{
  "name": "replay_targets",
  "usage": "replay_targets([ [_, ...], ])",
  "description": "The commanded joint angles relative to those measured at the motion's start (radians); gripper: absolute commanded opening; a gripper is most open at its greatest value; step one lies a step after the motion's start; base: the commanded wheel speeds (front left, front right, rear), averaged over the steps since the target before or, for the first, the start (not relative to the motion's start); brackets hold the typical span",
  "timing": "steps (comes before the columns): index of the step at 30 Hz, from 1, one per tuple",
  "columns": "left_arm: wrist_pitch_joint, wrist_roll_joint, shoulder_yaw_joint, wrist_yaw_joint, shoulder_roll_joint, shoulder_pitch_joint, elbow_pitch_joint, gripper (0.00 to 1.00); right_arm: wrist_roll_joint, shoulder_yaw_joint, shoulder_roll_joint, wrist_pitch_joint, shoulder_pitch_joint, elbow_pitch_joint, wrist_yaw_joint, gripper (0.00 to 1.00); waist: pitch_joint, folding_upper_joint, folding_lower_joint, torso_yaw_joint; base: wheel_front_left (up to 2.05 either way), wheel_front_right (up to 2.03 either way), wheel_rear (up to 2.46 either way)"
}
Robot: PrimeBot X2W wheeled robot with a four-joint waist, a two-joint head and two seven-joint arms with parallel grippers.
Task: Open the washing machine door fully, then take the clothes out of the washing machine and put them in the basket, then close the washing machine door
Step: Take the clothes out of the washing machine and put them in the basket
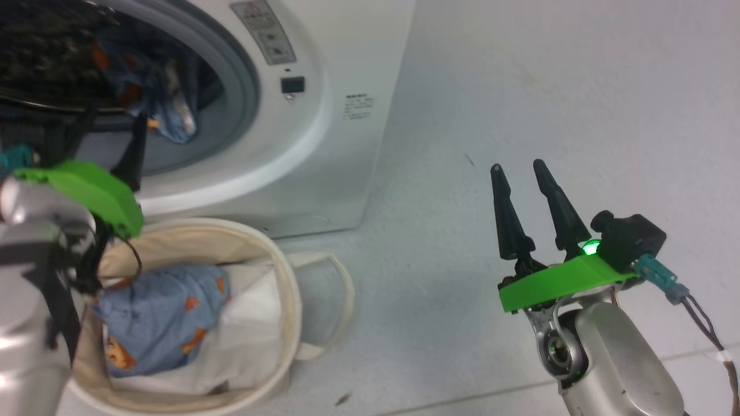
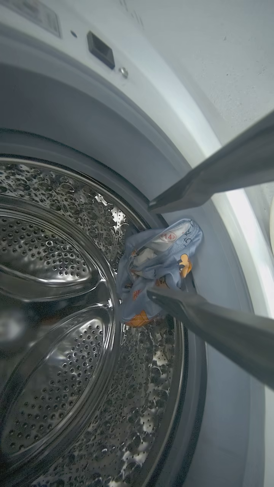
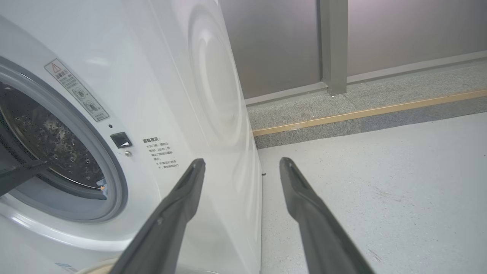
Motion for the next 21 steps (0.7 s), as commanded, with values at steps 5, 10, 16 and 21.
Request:
replay_targets([
  [5, -0.016, 0.027, -0.032, -0.011, 0.084, -0.181, 0.081, 1.00, 0.027, 0.007, 0.010, -0.012, -0.033, -0.056, 0.000, 1.00, 0.102, -0.0001, 0.0000, -0.062, 0.00, 0.00, 0.00],
  [10, 0.015, -0.025, -0.118, -0.012, 0.076, -0.284, 0.165, 1.00, 0.036, 0.000, 0.010, -0.012, -0.041, -0.069, 0.000, 1.00, 0.155, -0.0001, 0.0000, -0.080, 0.00, 0.00, 0.00],
  [16, 0.081, -0.077, -0.195, -0.012, 0.092, -0.361, 0.256, 1.00, 0.042, -0.009, 0.010, -0.012, -0.050, -0.085, 0.000, 1.00, 0.195, -0.0001, 0.0000, -0.087, 0.00, 0.00, 0.00],
  [21, 0.105, -0.089, -0.247, -0.012, 0.101, -0.420, 0.334, 1.00, 0.041, -0.017, 0.010, -0.012, -0.054, -0.093, 0.000, 1.00, 0.220, -0.0001, 0.0000, -0.082, 0.00, 0.00, 0.00],
])
